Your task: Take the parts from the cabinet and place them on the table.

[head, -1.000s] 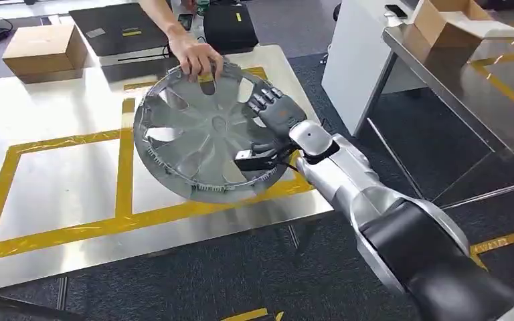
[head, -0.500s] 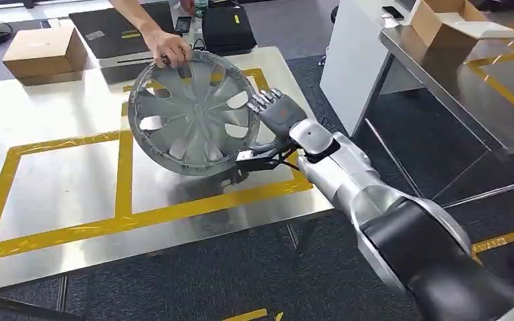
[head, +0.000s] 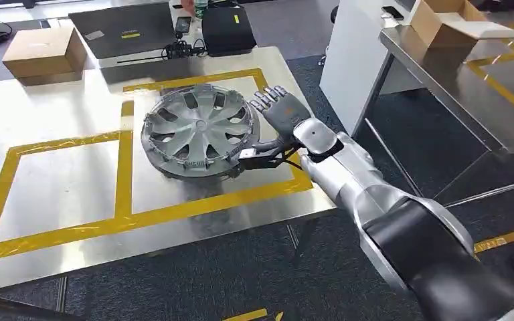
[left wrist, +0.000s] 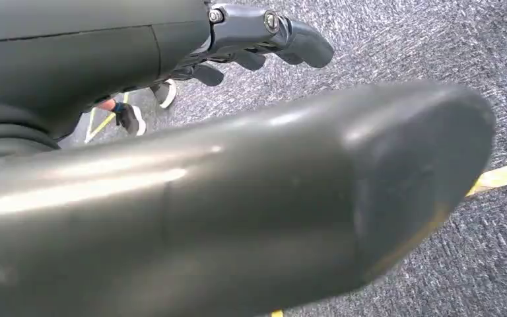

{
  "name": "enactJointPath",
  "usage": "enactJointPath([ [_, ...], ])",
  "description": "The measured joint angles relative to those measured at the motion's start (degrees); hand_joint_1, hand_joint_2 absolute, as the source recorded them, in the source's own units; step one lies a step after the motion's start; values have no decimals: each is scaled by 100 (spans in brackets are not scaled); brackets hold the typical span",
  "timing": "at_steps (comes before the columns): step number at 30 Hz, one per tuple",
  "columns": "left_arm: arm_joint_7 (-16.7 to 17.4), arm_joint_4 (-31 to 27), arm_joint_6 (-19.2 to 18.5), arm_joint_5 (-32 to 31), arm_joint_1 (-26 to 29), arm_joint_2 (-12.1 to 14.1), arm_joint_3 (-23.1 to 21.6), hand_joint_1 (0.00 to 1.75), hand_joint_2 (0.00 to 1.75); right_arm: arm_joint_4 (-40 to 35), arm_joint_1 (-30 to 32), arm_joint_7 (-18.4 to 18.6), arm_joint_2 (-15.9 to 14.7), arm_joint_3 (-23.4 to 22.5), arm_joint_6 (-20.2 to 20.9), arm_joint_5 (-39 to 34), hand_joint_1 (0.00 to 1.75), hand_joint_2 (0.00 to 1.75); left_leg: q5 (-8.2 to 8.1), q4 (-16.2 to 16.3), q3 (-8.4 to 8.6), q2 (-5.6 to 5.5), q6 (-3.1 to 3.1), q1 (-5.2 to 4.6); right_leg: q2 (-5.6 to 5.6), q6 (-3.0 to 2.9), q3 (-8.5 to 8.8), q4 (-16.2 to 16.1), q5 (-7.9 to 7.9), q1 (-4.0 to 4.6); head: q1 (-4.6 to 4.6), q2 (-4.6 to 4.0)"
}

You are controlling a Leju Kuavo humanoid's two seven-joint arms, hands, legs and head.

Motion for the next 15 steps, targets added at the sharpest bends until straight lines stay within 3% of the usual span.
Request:
enactJointPath([
  [9, -372, -2, -7, -114, -5, 7, 2, 0, 0, -2, 8, -162, -20, -55, -168, -35, 0, 0, 0, 0, 3, 2, 0, 0, 1, 0, 1, 0, 0, 1, 0, 0],
  [15, -411, -7, 48, -107, -9, 20, 2, 0, 0, -2, 68, -201, -20, -87, -290, -81, 0, 0, -3, 7, 1, 1, 4, -17, 1, 10, 6, -6, 6, -6, 0, 0],
])
